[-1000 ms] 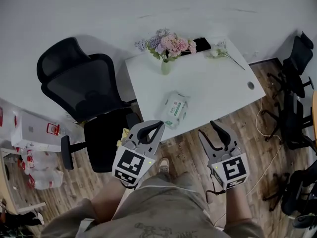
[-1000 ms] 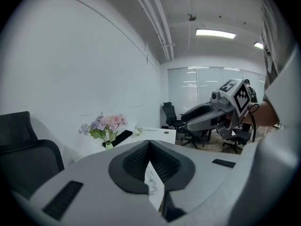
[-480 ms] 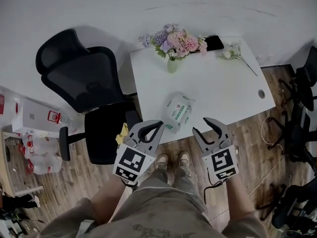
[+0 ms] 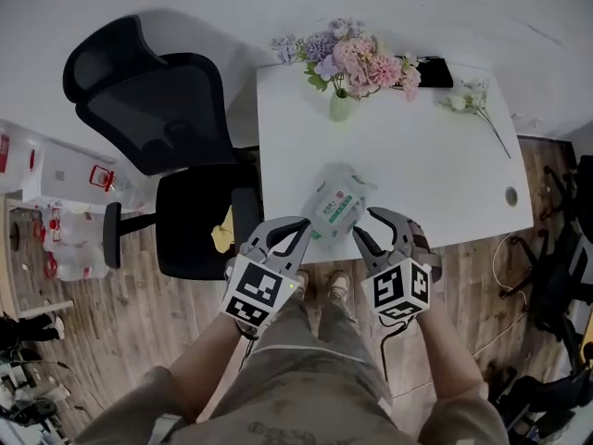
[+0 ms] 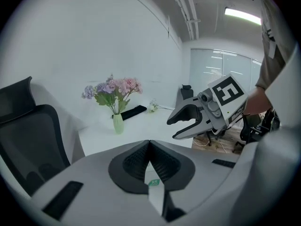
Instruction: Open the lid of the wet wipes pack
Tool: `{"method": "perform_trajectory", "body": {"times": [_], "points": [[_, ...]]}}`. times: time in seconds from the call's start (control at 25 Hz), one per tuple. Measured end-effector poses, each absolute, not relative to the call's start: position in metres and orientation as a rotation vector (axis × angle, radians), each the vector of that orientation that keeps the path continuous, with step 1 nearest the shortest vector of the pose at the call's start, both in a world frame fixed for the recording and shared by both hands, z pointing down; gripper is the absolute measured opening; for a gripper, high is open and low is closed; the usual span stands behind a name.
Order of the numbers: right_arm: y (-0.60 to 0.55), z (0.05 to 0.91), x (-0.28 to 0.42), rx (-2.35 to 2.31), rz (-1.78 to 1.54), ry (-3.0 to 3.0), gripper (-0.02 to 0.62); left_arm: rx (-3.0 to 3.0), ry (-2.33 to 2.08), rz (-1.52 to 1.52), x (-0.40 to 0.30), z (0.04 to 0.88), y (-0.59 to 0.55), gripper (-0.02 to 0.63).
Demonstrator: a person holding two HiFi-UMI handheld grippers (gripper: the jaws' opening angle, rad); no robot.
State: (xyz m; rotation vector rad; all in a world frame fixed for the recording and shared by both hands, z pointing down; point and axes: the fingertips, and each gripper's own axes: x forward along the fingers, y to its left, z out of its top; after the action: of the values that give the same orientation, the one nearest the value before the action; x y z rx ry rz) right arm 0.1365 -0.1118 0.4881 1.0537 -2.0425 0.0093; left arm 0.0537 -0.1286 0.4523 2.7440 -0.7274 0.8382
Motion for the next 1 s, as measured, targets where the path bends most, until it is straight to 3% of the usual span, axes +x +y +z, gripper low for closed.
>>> {"method": "perform_trajectory", "body": {"times": [1.0], "points": [[-0.133, 0.599, 0.123, 0.435, -0.446, -1.921, 0.192, 2.511, -0.713, 1.073, 0.056, 0.593, -0.127, 0.017]]}}
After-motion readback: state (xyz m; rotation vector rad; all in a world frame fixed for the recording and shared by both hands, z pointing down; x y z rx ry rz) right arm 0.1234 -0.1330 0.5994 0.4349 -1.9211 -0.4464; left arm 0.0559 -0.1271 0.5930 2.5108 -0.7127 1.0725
